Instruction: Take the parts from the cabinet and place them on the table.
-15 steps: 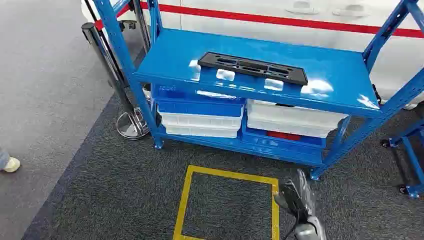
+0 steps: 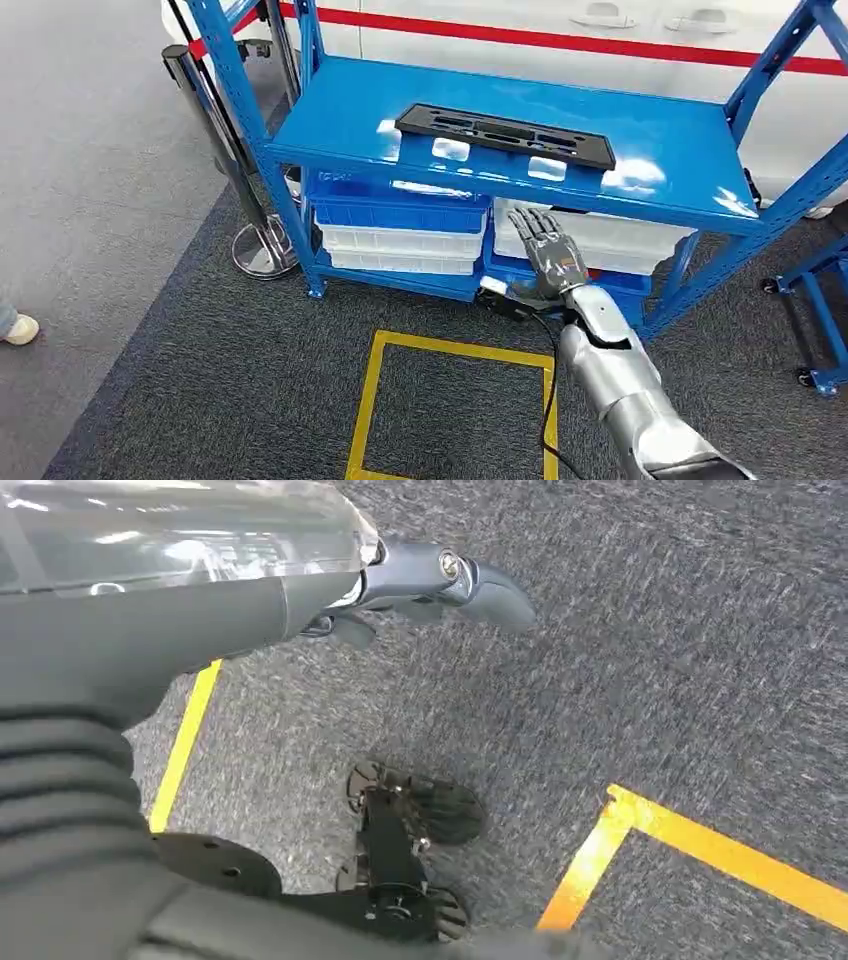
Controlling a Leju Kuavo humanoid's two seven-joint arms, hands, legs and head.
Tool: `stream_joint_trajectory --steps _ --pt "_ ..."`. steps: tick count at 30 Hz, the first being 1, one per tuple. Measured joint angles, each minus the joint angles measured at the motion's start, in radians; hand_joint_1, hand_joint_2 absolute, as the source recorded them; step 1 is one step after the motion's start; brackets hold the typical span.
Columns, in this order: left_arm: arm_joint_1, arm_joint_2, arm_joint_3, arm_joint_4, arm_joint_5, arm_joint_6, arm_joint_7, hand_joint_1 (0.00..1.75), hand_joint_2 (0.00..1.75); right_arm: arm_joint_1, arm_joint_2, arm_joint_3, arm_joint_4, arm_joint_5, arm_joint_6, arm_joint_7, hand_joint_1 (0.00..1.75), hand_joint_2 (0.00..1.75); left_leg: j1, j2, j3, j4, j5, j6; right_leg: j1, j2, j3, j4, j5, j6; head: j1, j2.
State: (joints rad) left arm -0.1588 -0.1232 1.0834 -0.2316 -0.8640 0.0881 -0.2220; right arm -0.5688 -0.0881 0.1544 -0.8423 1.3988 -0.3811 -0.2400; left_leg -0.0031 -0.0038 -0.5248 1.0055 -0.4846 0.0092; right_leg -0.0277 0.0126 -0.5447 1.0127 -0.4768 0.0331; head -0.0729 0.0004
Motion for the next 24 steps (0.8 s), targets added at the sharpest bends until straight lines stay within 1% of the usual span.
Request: stream_joint_trajectory --steps 2,4,6,8,11,17,24 --pt "0.002 0.0 -0.008 0.0 -0.023 0.013 -0.01 0.0 0.0 -0.017 -0.014 0.035 -0.006 0.018 -0.011 0.011 0.0 1.75 0.0 -0.001 0.0 0.0 0.0 0.0 0.0 -0.001 0.0 0.0 0.0 0.0 0.0 0.0" --pt "0.004 0.0 -0.04 0.0 -0.073 0.028 -0.021 0.0 0.0 -0.028 -0.029 0.066 -0.017 0.031 -0.023 0.019 0.0 1.75 0.0 -0.001 0.0 0.0 0.0 0.0 0.0 -0.001 0.0 0.0 0.0 0.0 0.0 0.0" --pt "0.004 0.0 -0.063 0.0 -0.1 0.031 -0.022 0.0 0.0 -0.033 -0.04 0.082 -0.026 0.035 -0.023 0.023 0.0 1.75 0.0 -0.001 0.0 0.0 0.0 0.0 0.0 -0.001 0.0 0.0 0.0 0.0 0.0 0.0" --pt "0.004 0.0 -0.094 0.0 -0.147 0.031 -0.018 0.0 0.0 -0.03 -0.057 0.095 -0.043 0.037 -0.024 0.032 0.0 1.75 0.0 -0.001 -0.001 0.0 0.0 0.0 0.0 -0.001 0.0 0.0 0.0 0.0 0.0 0.0" --pt "0.002 0.0 -0.143 0.0 -0.19 0.026 0.001 0.0 0.0 -0.02 -0.08 0.104 -0.07 0.033 -0.031 0.034 0.0 1.75 0.0 -0.002 -0.001 0.0 0.0 0.0 0.0 -0.001 0.0 0.0 0.0 0.0 0.0 0.0" --pt "0.002 0.0 -0.19 0.0 -0.196 0.022 0.008 0.0 0.0 0.02 -0.101 0.109 -0.13 0.029 -0.03 0.04 0.0 1.75 0.0 -0.002 -0.001 0.0 0.0 0.0 0.0 -0.001 -0.001 0.0 0.0 0.0 0.0 0.0" --pt "0.001 0.0 -0.2 0.0 -0.188 0.008 0.011 0.0 0.0 0.032 -0.115 0.11 -0.158 0.025 -0.024 0.039 0.0 1.75 0.0 -0.002 -0.001 0.0 0.0 0.0 0.0 -0.001 -0.001 0.0 0.0 0.0 0.0 0.0"
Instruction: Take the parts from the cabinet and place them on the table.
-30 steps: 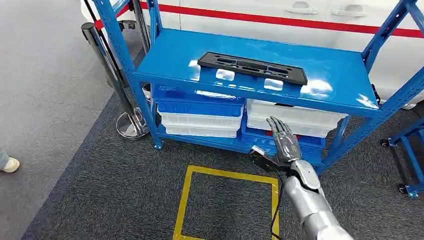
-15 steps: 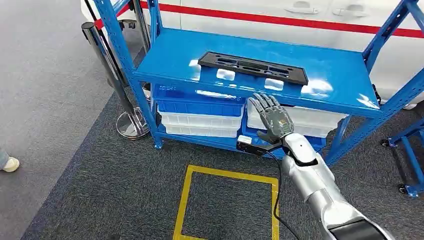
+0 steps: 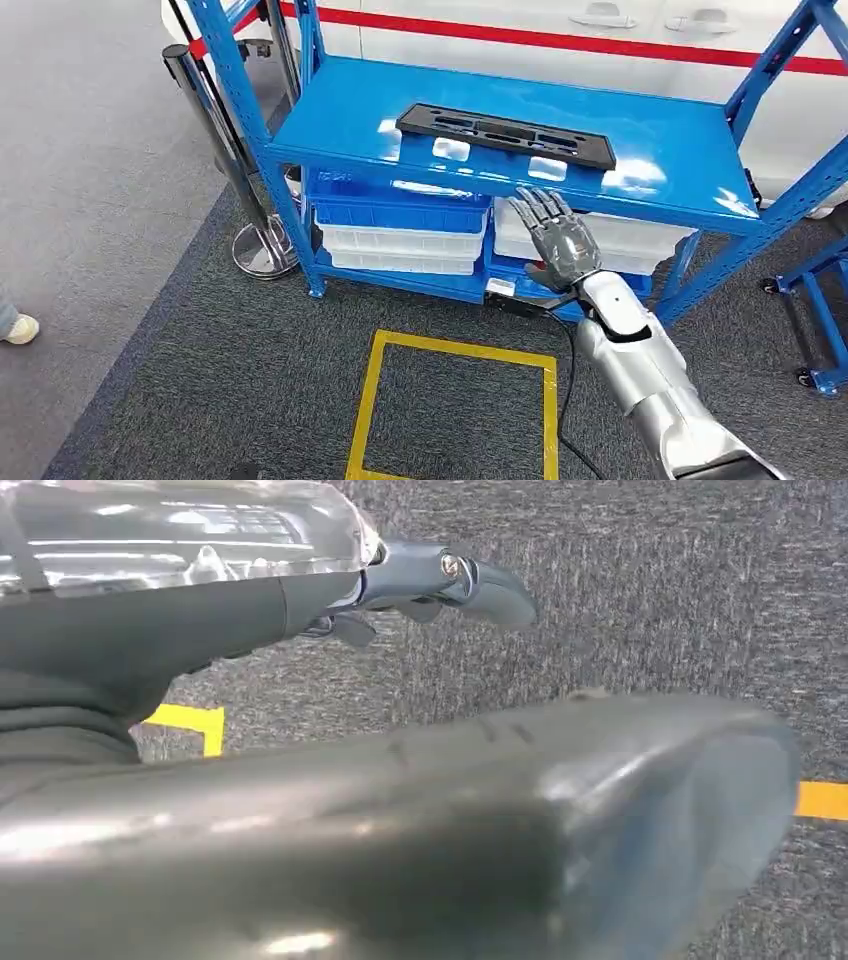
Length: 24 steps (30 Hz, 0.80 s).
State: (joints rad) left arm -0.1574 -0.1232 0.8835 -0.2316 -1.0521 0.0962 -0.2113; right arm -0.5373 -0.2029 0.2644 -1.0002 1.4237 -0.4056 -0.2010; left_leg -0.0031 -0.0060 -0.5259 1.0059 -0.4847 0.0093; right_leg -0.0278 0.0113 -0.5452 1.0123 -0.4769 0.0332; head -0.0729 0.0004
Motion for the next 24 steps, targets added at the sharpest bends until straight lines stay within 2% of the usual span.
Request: stream_joint_trajectory --steps 8,15,20,24 --pt "-0.004 0.0 -0.002 0.0 0.005 -0.003 0.0 0.0 0.0 -0.001 -0.006 0.002 -0.008 -0.018 0.011 -0.02 0.0 1.75 0.0 0.0 0.0 0.0 0.0 0.0 0.0 0.0 0.0 0.0 0.0 0.0 0.0 0.0" --pt "-0.005 0.0 -0.017 0.0 -0.007 -0.009 -0.014 0.0 0.0 -0.009 -0.006 0.011 -0.008 -0.037 0.052 -0.035 0.0 1.75 0.0 0.0 0.0 0.0 0.0 0.0 0.0 0.0 0.0 0.0 0.0 0.0 0.0 0.0" --pt "-0.006 0.0 -0.023 0.0 0.006 0.038 -0.016 0.0 0.0 -0.017 -0.006 0.011 -0.008 -0.042 0.066 -0.029 0.0 1.75 0.0 0.0 0.0 0.0 0.0 0.0 0.0 0.0 0.0 0.0 0.0 0.0 0.0 0.0" --pt "-0.007 0.0 -0.019 0.0 0.038 0.043 -0.032 0.0 0.0 -0.016 -0.008 0.011 -0.008 -0.053 0.065 -0.028 0.0 1.75 0.0 0.0 0.0 0.0 0.0 0.0 0.0 0.0 0.0 0.0 0.0 0.0 0.0 0.0"
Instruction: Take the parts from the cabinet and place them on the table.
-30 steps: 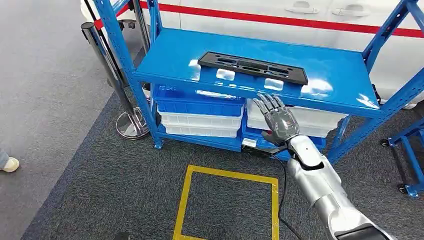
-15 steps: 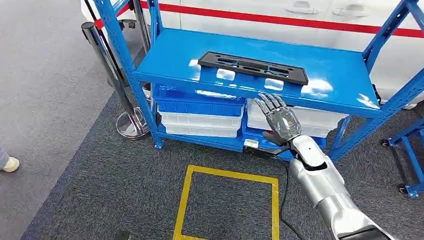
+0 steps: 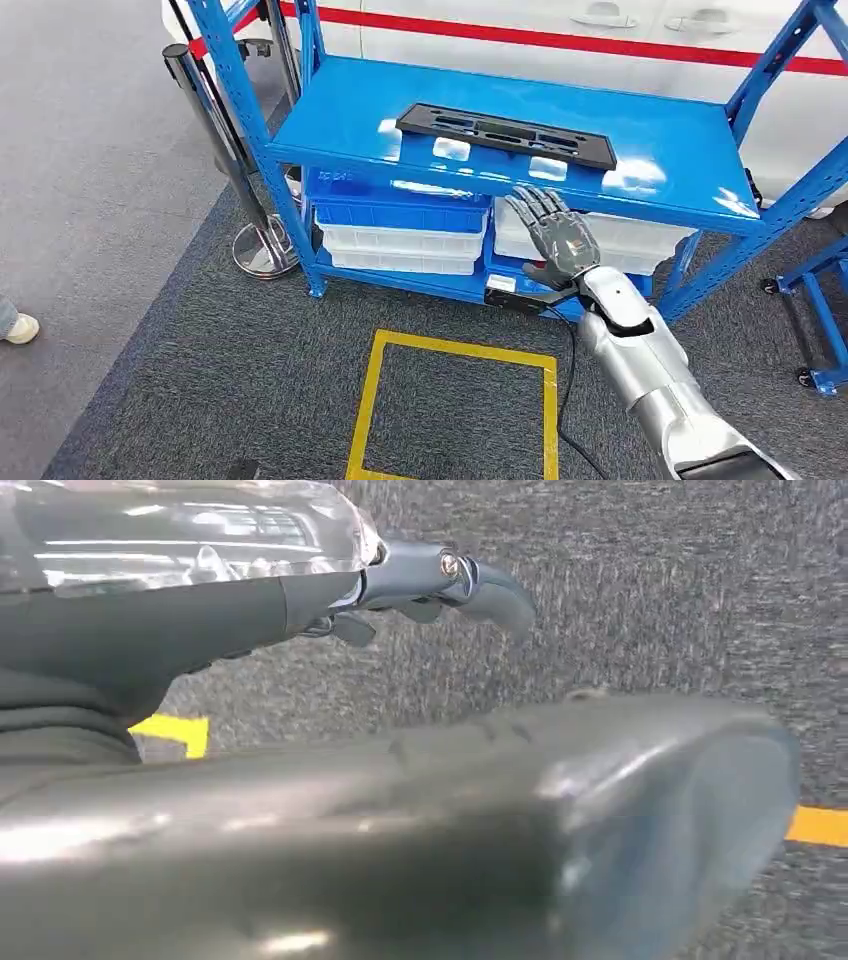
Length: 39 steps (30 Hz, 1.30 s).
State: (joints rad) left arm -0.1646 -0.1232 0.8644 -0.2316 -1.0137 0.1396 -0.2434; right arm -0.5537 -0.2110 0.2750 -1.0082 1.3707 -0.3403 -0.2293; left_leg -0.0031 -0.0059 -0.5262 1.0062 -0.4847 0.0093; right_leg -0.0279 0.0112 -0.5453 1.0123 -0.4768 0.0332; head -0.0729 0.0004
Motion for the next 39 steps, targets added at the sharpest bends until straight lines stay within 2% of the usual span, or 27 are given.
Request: stream_joint_trajectory --steps 3,16,17,20,21,22,23,24,26,27,28,29,30,31,32,33,34,36,37,38,39 --pt "-0.002 0.0 0.012 0.0 0.029 -0.003 -0.011 0.0 0.0 0.0 -0.009 0.0 0.0 0.0 -0.001 0.003 0.0 1.75 0.0 0.0 0.0 0.0 0.0 0.0 0.0 0.0 0.0 0.0 0.0 0.0 0.0 0.0" --pt "-0.004 0.0 0.024 0.0 0.029 -0.003 -0.021 0.0 0.0 0.008 -0.042 0.0 0.0 -0.03 0.0 0.011 0.0 1.75 -0.001 0.0 0.0 0.002 -0.001 0.001 -0.001 0.0 0.0 -0.001 0.001 0.001 0.0 0.0" --pt "-0.004 0.0 0.024 0.0 0.029 -0.003 -0.021 0.0 0.0 0.009 -0.042 0.0 0.0 -0.03 0.0 0.011 0.0 1.75 -0.006 -0.001 -0.003 0.01 -0.002 0.005 -0.007 0.0 0.0 -0.004 0.003 0.004 0.0 0.0" --pt "-0.005 0.0 0.024 0.0 0.03 -0.002 -0.017 0.0 0.0 0.017 -0.042 0.0 -0.008 -0.029 -0.001 0.012 0.0 1.75 -0.005 0.0 -0.006 0.011 -0.003 0.009 -0.006 -0.001 -0.001 -0.006 0.004 0.007 0.0 0.0" --pt "-0.006 0.0 0.024 0.0 0.033 -0.001 -0.01 0.0 0.0 0.018 -0.042 0.0 -0.013 -0.029 -0.002 0.012 0.0 1.75 -0.006 0.0 -0.007 0.007 0.0 0.013 -0.006 -0.001 0.0 -0.01 0.007 0.012 0.0 0.0" --pt "-0.009 0.0 0.024 0.0 0.037 0.0 0.006 0.0 0.0 0.02 -0.042 0.0 -0.022 -0.032 -0.002 0.012 0.0 1.75 0.005 0.001 0.002 -0.015 0.012 0.024 0.001 -0.002 0.001 -0.012 0.005 0.015 0.0 0.0" --pt "-0.01 -0.001 0.025 0.0 0.041 -0.001 0.014 0.0 0.0 0.021 -0.045 -0.001 -0.027 -0.034 -0.002 0.011 0.0 1.75 0.005 0.005 0.009 -0.027 0.019 0.026 -0.002 -0.006 -0.003 0.002 -0.002 0.014 0.0 0.0" --pt "-0.011 -0.002 0.026 0.0 0.042 -0.005 0.016 0.0 0.0 0.021 -0.045 -0.001 -0.03 -0.036 -0.001 0.01 0.0 1.75 0.006 0.007 0.009 -0.032 0.022 0.032 -0.002 -0.007 -0.03 0.051 -0.033 0.012 0.0 0.0" --pt "-0.012 -0.002 0.026 0.001 0.043 -0.023 0.012 0.0 0.0 0.03 -0.047 -0.002 -0.032 -0.038 0.002 0.009 0.0 1.75 0.004 0.007 0.008 -0.032 0.021 0.034 -0.002 -0.006 -0.119 0.216 -0.1 0.014 0.0 0.0" --pt "-0.011 -0.002 0.026 0.001 0.042 -0.031 0.01 0.0 0.0 0.039 -0.048 -0.002 -0.032 -0.04 0.007 0.008 0.0 1.75 0.004 0.006 0.008 -0.031 0.019 0.034 -0.002 -0.006 -0.159 0.282 -0.112 0.015 0.001 0.0" --pt "-0.01 -0.002 0.026 0.002 0.04 -0.034 0.008 0.0 0.0 0.047 -0.049 -0.002 -0.033 -0.042 0.011 0.006 0.0 1.75 0.004 0.005 0.009 -0.03 0.018 0.033 -0.002 -0.006 -0.178 0.299 -0.099 0.016 0.001 0.0" --pt "-0.009 -0.003 0.026 0.002 0.04 -0.036 0.008 0.0 0.0 0.052 -0.05 -0.002 -0.033 -0.042 0.016 0.005 0.0 1.75 0.005 0.003 0.012 -0.026 0.013 0.03 -0.004 -0.007 -0.171 0.262 -0.057 0.017 0.001 0.0" --pt "-0.009 -0.005 0.026 0.002 0.041 -0.036 0.007 0.0 0.0 0.052 -0.051 -0.002 -0.034 -0.042 0.017 0.003 0.0 1.75 0.006 0.002 0.015 -0.022 0.007 0.027 -0.005 -0.008 -0.149 0.203 -0.012 0.017 0.001 0.0" --pt "-0.01 -0.005 0.026 0.002 0.041 -0.035 0.007 0.0 0.0 0.051 -0.053 -0.002 -0.035 -0.042 0.017 0.003 0.0 1.75 0.007 0.002 0.019 -0.014 -0.002 0.022 -0.007 -0.011 -0.111 0.109 0.047 0.017 0.001 0.0" --pt "-0.01 -0.006 0.026 0.002 0.041 -0.035 0.007 0.0 0.0 0.051 -0.056 -0.002 -0.039 -0.042 0.017 0.002 0.0 1.75 0.008 0.002 0.019 -0.005 -0.014 0.014 -0.008 -0.013 -0.084 0.037 0.069 0.016 0.001 0.0" --pt "-0.012 -0.006 0.026 0.002 0.041 -0.033 0.006 0.0 0.0 0.05 -0.056 -0.002 -0.039 -0.04 0.018 0.002 0.0 1.75 0.0 0.001 0.013 0.005 -0.02 0.006 0.003 -0.012 -0.077 0.032 0.053 0.012 0.001 0.0" --pt "-0.013 -0.006 0.026 0.002 0.041 -0.031 0.006 0.0 0.0 0.051 -0.057 -0.002 -0.041 -0.037 0.018 0.002 0.0 1.75 0.001 0.0 0.007 0.007 -0.021 0.001 0.001 -0.01 -0.078 0.029 0.045 -0.001 0.001 0.0" --pt "-0.013 -0.006 0.026 0.002 0.041 -0.029 0.004 0.0 0.0 0.057 -0.058 -0.002 -0.042 -0.035 0.018 0.003 0.0 1.75 0.004 0.002 0.008 0.004 -0.022 -0.007 0.006 -0.007 -0.083 0.029 0.042 -0.01 0.0 0.0" --pt "-0.014 -0.006 0.026 0.002 0.041 -0.029 0.004 0.0 0.0 0.056 -0.058 -0.002 -0.042 -0.034 0.017 0.003 0.0 1.75 0.004 0.002 0.01 0.005 -0.026 -0.013 0.003 -0.006 -0.081 0.026 0.041 -0.017 0.001 0.0" --pt "-0.014 -0.006 0.026 0.002 0.041 -0.029 0.002 0.0 0.0 0.057 -0.058 -0.002 -0.048 -0.032 0.017 0.003 0.0 1.75 0.007 0.003 0.005 0.017 -0.038 -0.02 -0.002 -0.007 -0.074 0.022 0.041 -0.025 0.0 0.0" --pt "-0.016 -0.006 0.026 0.002 0.041 -0.031 -0.002 0.0 0.0 0.054 -0.058 -0.002 -0.051 -0.033 0.017 0.003 0.0 1.75 0.007 0.003 -0.017 0.067 -0.064 -0.024 -0.002 -0.009 -0.072 0.021 0.038 -0.031 0.0 0.0"
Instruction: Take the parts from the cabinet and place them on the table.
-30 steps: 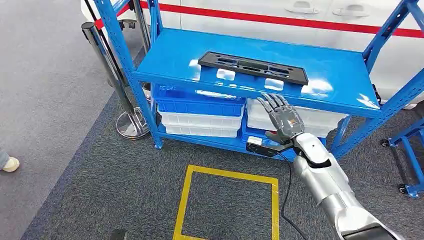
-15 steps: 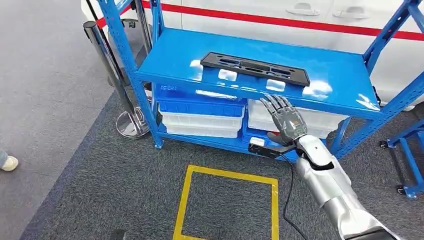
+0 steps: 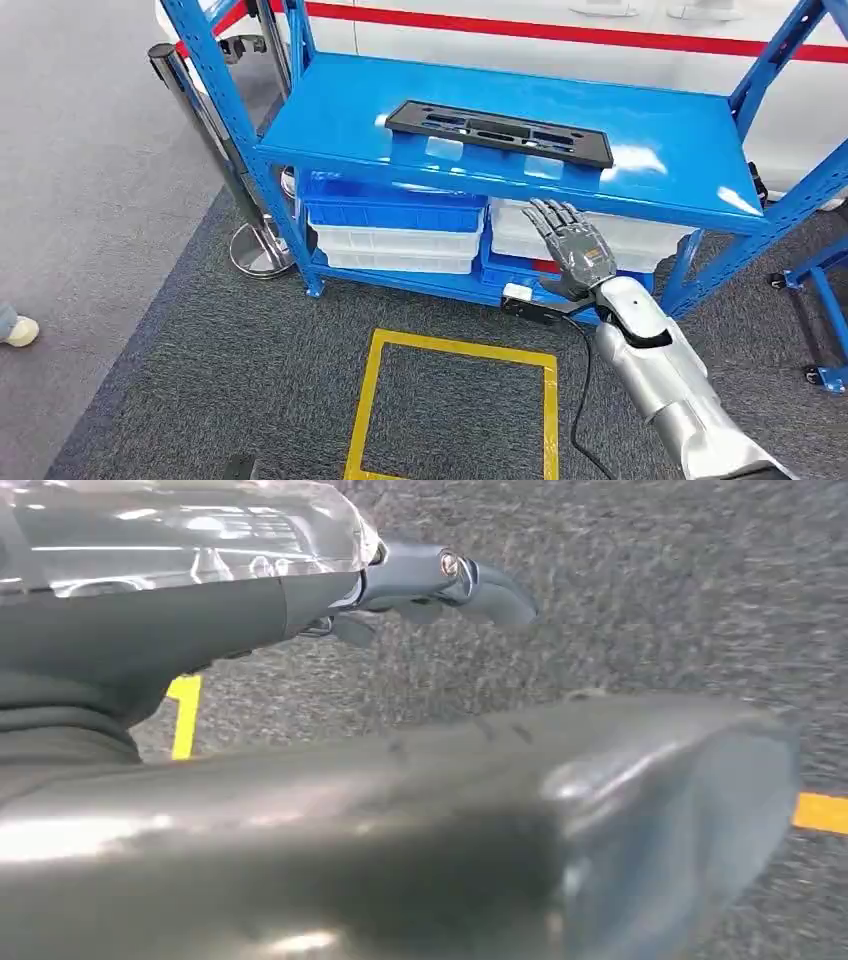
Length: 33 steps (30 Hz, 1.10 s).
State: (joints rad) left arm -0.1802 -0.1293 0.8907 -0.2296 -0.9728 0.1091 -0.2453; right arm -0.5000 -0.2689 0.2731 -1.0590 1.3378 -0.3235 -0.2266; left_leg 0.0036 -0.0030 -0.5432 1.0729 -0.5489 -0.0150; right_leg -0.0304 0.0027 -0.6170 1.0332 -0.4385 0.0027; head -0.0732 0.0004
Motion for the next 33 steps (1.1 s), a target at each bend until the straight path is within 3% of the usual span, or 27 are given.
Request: stream_joint_trajectory --steps 2,3,4,5,6,8,10,13,15,17,18,19,20,21,24,25,28,29,30,31,33 --pt "0.0 0.0 0.0 0.0 0.0 -0.006 -0.008 0.0 0.0 0.001 0.0 0.0 -0.002 0.0 0.0 0.0 0.0 1.75 0.003 0.0 -0.075 0.14 -0.058 -0.006 0.001 -0.002 0.002 0.0 -0.003 -0.004 0.0 0.0" --pt "0.002 0.0 0.0 0.0 0.001 -0.013 -0.016 0.0 0.0 0.004 0.0 0.0 -0.002 0.0 0.0 0.0 0.0 1.75 0.004 0.0 -0.13 0.233 -0.084 -0.009 0.002 -0.002 0.002 0.0 -0.004 -0.006 0.0 0.0" --pt "0.004 0.0 0.0 0.0 0.001 -0.015 -0.021 0.0 0.0 0.006 0.0 0.0 -0.002 0.001 0.0 0.0 0.0 1.75 0.005 0.0 -0.16 0.274 -0.084 -0.01 0.002 -0.002 0.003 0.0 -0.005 -0.006 0.0 0.0" --pt "0.004 0.0 0.0 0.0 0.001 -0.017 -0.025 0.0 0.0 0.008 0.0 0.0 -0.002 0.001 0.0 0.0 0.0 1.75 0.006 0.0 -0.165 0.263 -0.057 -0.009 0.002 -0.001 0.004 0.0 -0.006 -0.006 0.0 0.0" --pt "0.003 0.0 0.0 0.0 0.002 -0.02 -0.029 0.0 0.0 0.009 0.0 0.0 -0.003 0.002 0.0 0.0 0.0 1.75 0.007 0.0 -0.146 0.201 -0.003 -0.007 0.002 0.001 0.008 0.0 -0.008 -0.004 0.0 0.0" --pt "0.002 0.0 0.0 0.0 0.003 -0.024 -0.035 0.0 0.0 0.009 0.0 0.0 -0.007 0.003 0.0 0.001 0.0 1.75 0.007 0.0 -0.077 0.022 0.105 0.003 0.002 0.003 0.016 0.0 -0.012 0.0 0.0 0.0" --pt "0.0 0.0 0.0 0.0 0.003 -0.026 -0.037 0.0 0.0 0.009 0.0 0.0 -0.008 0.003 0.0 0.001 0.0 1.75 0.0 -0.001 -0.053 -0.038 0.1 0.014 0.008 0.005 0.01 0.003 -0.012 0.01 0.0 0.0" --pt "0.002 0.0 0.0 0.0 0.006 -0.029 -0.042 0.0 0.0 0.013 0.0 0.0 -0.011 0.006 0.0 0.003 0.0 1.75 -0.003 -0.003 -0.058 -0.041 0.098 0.028 0.007 0.003 0.009 -0.006 -0.005 0.03 0.0 0.0" --pt "0.0 0.0 0.001 0.0 0.015 -0.031 -0.05 0.0 0.0 0.012 -0.002 -0.001 -0.015 0.009 0.001 0.008 0.0 1.75 0.003 -0.002 -0.049 -0.059 0.109 0.044 0.004 0.001 -0.001 0.022 -0.029 0.038 0.001 0.0" --pt "-0.002 0.0 0.001 0.0 0.021 -0.032 -0.052 0.0 0.0 0.011 -0.003 -0.002 -0.015 0.015 0.006 0.013 0.0 1.75 0.001 -0.002 -0.049 -0.059 0.108 0.052 0.006 0.001 -0.069 0.162 -0.104 0.041 0.001 0.0" --pt "-0.001 0.0 0.001 0.0 0.021 -0.032 -0.052 0.0 0.0 0.013 -0.003 -0.002 -0.015 0.016 0.007 0.014 0.0 1.75 -0.001 -0.002 -0.049 -0.059 0.108 0.053 0.007 0.001 -0.097 0.22 -0.126 0.042 0.001 0.0" --pt "0.001 0.0 0.001 0.0 0.022 -0.032 -0.052 0.0 0.0 0.016 -0.003 -0.002 -0.015 0.018 0.008 0.015 0.0 1.75 -0.005 -0.002 -0.049 -0.058 0.107 0.055 0.007 0.001 -0.14 0.298 -0.148 0.043 0.001 0.0" --pt "0.002 0.0 0.001 0.0 0.022 -0.032 -0.052 0.0 0.0 0.018 -0.003 -0.002 -0.015 0.018 0.008 0.015 0.0 1.75 -0.006 -0.002 -0.048 -0.057 0.106 0.056 0.007 0.001 -0.147 0.307 -0.137 0.042 0.001 0.0" --pt "0.002 0.0 0.002 0.0 0.022 -0.032 -0.052 0.0 0.0 0.018 -0.003 -0.002 -0.015 0.02 0.01 0.016 0.0 1.75 -0.007 -0.003 -0.047 -0.055 0.104 0.057 0.008 0.0 -0.133 0.27 -0.105 0.04 0.001 0.0" --pt "0.001 -0.001 0.002 0.0 0.022 -0.032 -0.052 0.0 0.0 0.012 -0.003 -0.006 -0.015 0.024 0.017 0.024 0.0 1.75 -0.01 -0.004 -0.039 -0.052 0.094 0.051 0.01 0.0 -0.014 0.023 0.015 0.025 0.001 0.0" --pt "0.0 -0.001 0.002 0.0 0.022 -0.032 -0.052 0.0 0.0 0.008 -0.003 -0.008 -0.016 0.024 0.019 0.026 0.0 1.75 -0.019 -0.005 -0.043 -0.046 0.091 0.046 0.018 -0.002 -0.003 -0.002 0.0 0.023 0.001 0.0" --pt "0.001 -0.001 0.002 0.0 0.021 -0.034 -0.053 0.0 0.0 0.009 -0.005 -0.013 -0.016 0.025 0.019 0.027 0.0 1.75 -0.014 -0.004 -0.039 -0.054 0.091 0.036 0.021 0.001 -0.004 -0.001 -0.001 0.012 0.001 0.0" --pt "-0.001 -0.001 0.002 0.0 0.021 -0.034 -0.054 0.0 0.0 0.009 -0.005 -0.014 -0.016 0.025 0.019 0.027 0.0 1.75 -0.02 -0.004 -0.036 -0.052 0.086 0.028 0.009 0.003 0.002 -0.012 0.002 0.005 0.0 0.0" --pt "-0.001 0.0 0.002 0.0 0.021 -0.034 -0.055 0.0 0.0 0.009 -0.005 -0.015 -0.017 0.025 0.018 0.027 0.0 1.75 -0.015 -0.004 -0.039 -0.041 0.077 0.022 0.007 0.0 0.011 -0.017 0.003 0.001 0.001 0.0" --pt "-0.002 -0.001 0.002 0.0 0.021 -0.034 -0.055 0.0 0.0 0.008 -0.005 -0.016 -0.02 0.025 0.018 0.027 0.0 1.75 -0.013 -0.003 -0.059 0.007 0.048 0.016 0.006 -0.002 0.015 -0.018 0.0 -0.007 0.0 0.0" --pt "-0.001 -0.001 0.001 0.0 0.021 -0.034 -0.055 0.0 0.0 0.008 -0.005 -0.016 -0.021 0.025 0.019 0.027 0.0 1.75 -0.005 -0.002 -0.124 0.137 -0.012 0.008 0.007 -0.003 0.019 -0.018 -0.004 -0.012 0.0 0.0"
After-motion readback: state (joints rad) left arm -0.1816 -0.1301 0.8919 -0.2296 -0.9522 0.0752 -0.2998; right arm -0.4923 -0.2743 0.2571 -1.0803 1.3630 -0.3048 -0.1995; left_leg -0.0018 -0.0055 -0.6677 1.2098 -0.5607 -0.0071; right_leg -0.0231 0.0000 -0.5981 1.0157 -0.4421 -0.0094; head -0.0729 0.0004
